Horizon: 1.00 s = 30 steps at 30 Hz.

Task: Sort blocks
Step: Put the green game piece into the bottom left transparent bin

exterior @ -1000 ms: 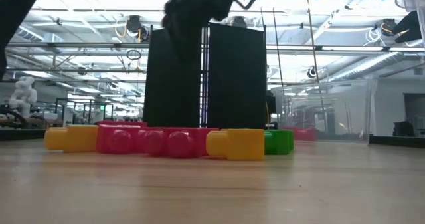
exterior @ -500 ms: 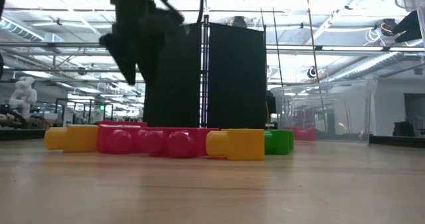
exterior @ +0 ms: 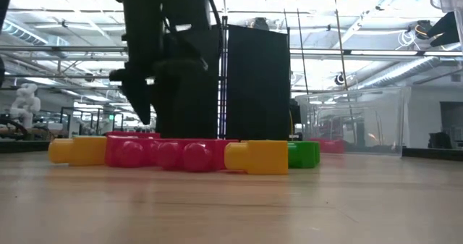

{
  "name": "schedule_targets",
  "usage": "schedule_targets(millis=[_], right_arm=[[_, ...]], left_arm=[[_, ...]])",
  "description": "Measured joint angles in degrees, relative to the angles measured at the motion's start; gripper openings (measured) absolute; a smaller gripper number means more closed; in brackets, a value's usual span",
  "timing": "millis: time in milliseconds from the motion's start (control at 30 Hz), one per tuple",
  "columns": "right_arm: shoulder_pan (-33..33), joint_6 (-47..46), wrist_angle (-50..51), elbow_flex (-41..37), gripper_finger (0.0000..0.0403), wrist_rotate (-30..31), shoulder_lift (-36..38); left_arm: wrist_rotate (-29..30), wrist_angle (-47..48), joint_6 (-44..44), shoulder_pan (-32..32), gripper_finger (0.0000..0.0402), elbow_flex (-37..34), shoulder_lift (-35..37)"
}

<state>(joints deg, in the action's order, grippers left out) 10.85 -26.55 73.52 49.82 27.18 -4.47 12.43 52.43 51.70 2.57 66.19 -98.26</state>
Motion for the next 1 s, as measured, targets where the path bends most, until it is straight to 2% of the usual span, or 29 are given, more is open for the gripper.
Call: schedule_targets(millis=[200,433,533,700,833,1000], right_arm=[[0.02,-0.37,-0.02,0.0,0.0208,-0.02,0.0],[0.02,-0.83,0.0,0.0,0.0208,0.0,0.0],[0.02,-0.83,0.0,0.0,0.0208,0.0,0.0],[0.01,-0.79,0.02,0.0,0.0208,0.03,0.0],[0.02,-0.66,0.02,0.0,0.0208,0.07,0.0],[0.01,-0.43,0.02,0.0,0.0208,0.11,0.0]], left_arm=[[-0.49,0.58,-2.54,-0.74,0.0251,-0.04,-5.24],[-5.28,-1.91,-2.73,-0.71,0.0238,0.32,-11.14],[-5.42,-3.75,-2.52,-0.68,0.0189,0.28,-11.54],[-5.21,-2.74,-2.69,-1.16,0.0069,0.68,-11.02],[-4.46,-2.87,-2.87,-1.14,0.0013,2.73,-10.19],[0.55,-0.96,-3.02,-1.82,0.0006,6.65,-7.54]])
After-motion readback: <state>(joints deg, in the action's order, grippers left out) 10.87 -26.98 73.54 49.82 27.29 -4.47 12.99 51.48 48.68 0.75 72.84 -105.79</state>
